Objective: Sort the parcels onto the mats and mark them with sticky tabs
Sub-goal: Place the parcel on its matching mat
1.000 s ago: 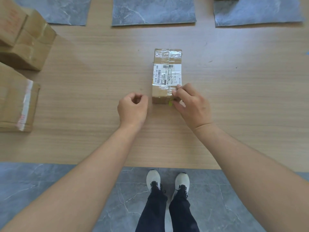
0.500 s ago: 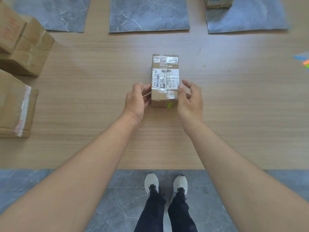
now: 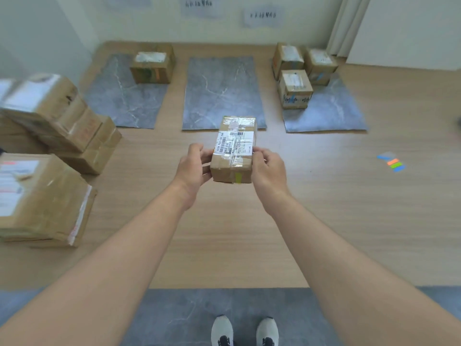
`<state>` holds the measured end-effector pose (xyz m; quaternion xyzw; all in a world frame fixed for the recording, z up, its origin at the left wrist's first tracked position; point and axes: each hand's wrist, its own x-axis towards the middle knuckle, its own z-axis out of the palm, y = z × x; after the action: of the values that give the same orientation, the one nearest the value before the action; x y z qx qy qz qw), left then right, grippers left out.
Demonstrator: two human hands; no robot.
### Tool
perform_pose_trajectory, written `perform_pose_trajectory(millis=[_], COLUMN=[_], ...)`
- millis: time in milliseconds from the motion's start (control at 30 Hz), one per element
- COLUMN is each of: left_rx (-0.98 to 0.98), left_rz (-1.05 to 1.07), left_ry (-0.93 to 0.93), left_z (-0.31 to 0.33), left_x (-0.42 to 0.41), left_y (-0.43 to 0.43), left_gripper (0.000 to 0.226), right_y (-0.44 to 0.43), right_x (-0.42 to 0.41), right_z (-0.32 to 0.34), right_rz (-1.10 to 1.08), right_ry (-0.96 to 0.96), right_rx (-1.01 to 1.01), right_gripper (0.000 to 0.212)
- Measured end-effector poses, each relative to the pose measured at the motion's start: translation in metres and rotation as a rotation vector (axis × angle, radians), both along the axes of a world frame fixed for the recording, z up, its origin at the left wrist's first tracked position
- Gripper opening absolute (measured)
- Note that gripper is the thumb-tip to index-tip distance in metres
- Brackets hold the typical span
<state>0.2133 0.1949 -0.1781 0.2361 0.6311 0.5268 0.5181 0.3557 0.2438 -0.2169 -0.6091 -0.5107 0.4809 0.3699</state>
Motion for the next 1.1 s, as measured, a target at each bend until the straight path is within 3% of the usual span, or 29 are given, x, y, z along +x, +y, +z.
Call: perform_pose_trajectory(millis=[367,733,800,967,1100], left_rx=[0.071,0.043,0.038,0.016,-0.016], left_rz=[-0.031,0.068,0.066,0.070,0.084], left_ry=[0.048,0.048,0.050,0.038,0.044], left_z=[0.078,0.050,0.046,0.038,0.029], left_x=[-0.007,-0.005,-0.007,-0.037,-0.076], left_y=[0.064,0.203,0.214,0.253,0.289], left_gripper=[0.048,0.041,0.040,0.035,0.033], right_y=[0.055,0.202,0.217,0.262,0.299], right_x=[0.002,-0.001,-0.008,-0.043,-0.090], right_z=[0.086,0.059,0.052,0.041,0.033], right_rz=[0.001,0.134,0.147,0.226,0.252], right_ry=[0.095,0.099,0.093,0.073,0.059], right_rx=[0.062,0.069,0.057,0.047,0.028], right_gripper=[0.055,0.042,0.049,0.041,0.046])
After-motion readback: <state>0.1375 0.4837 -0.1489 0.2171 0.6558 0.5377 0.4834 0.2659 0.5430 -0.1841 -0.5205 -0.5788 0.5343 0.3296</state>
